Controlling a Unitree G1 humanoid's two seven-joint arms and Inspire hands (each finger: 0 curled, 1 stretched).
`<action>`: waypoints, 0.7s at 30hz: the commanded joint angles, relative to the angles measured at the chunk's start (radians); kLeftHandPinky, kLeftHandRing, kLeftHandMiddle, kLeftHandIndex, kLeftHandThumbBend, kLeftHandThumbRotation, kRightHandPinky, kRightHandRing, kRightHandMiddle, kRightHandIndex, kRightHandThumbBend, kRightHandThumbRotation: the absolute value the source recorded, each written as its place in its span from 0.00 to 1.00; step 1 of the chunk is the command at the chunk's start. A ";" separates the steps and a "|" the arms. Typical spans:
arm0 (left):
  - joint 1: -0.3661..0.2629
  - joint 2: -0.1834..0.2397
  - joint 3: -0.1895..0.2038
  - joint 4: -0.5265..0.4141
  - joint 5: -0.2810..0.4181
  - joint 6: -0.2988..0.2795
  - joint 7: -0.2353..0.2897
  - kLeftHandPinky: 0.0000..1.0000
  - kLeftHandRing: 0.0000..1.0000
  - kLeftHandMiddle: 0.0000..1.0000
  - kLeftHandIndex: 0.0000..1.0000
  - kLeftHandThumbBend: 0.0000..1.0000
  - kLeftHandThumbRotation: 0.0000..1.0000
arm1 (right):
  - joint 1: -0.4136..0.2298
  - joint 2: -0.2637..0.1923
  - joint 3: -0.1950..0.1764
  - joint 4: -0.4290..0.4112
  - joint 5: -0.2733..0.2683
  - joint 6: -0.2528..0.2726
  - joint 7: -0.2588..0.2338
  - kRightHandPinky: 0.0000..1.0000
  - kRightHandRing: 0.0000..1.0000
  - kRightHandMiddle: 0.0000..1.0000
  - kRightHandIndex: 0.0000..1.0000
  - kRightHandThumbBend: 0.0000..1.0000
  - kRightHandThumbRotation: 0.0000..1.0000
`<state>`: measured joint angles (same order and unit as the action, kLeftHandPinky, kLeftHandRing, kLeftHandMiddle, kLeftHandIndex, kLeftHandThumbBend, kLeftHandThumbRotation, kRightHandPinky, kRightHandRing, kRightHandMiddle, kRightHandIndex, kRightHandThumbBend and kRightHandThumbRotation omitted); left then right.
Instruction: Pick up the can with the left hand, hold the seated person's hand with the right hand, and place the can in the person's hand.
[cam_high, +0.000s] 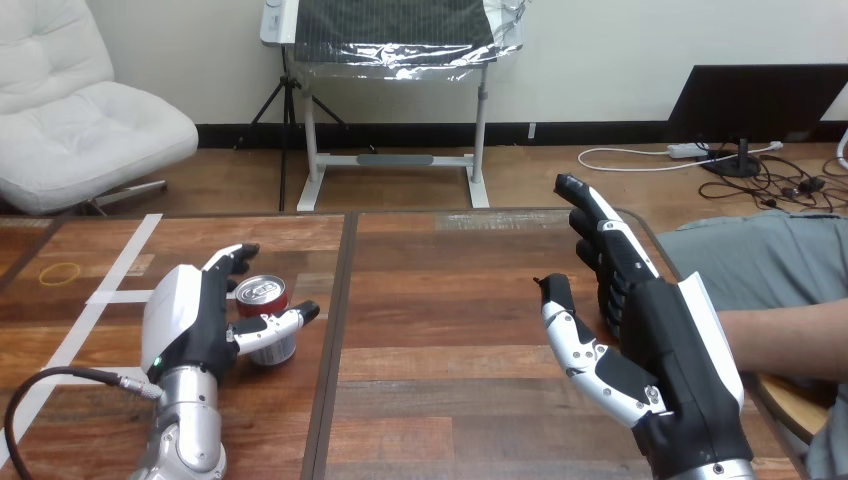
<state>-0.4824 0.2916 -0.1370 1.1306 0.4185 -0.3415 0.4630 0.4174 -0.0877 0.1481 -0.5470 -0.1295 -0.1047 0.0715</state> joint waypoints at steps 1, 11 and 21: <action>-0.081 -0.006 0.000 0.001 -0.008 0.010 -0.005 0.69 0.75 0.78 0.77 0.81 0.26 | -0.048 -0.009 -0.010 -0.060 -0.002 -0.004 0.007 1.00 1.00 1.00 0.93 0.09 0.00; -0.085 -0.007 -0.009 0.016 -0.012 -0.002 -0.003 0.65 0.71 0.74 0.74 0.80 0.21 | -0.048 -0.009 -0.013 -0.060 0.000 -0.004 0.013 1.00 1.00 1.00 0.92 0.10 0.00; -0.094 -0.005 -0.018 0.038 -0.007 0.018 -0.016 0.65 0.71 0.74 0.74 0.78 0.17 | -0.045 -0.008 -0.014 -0.066 0.001 0.004 0.016 1.00 1.00 1.00 0.92 0.10 0.00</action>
<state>-0.4870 0.2904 -0.1431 1.1606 0.4070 -0.3222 0.4476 0.4174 -0.0902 0.1461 -0.5471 -0.1294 -0.1037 0.0851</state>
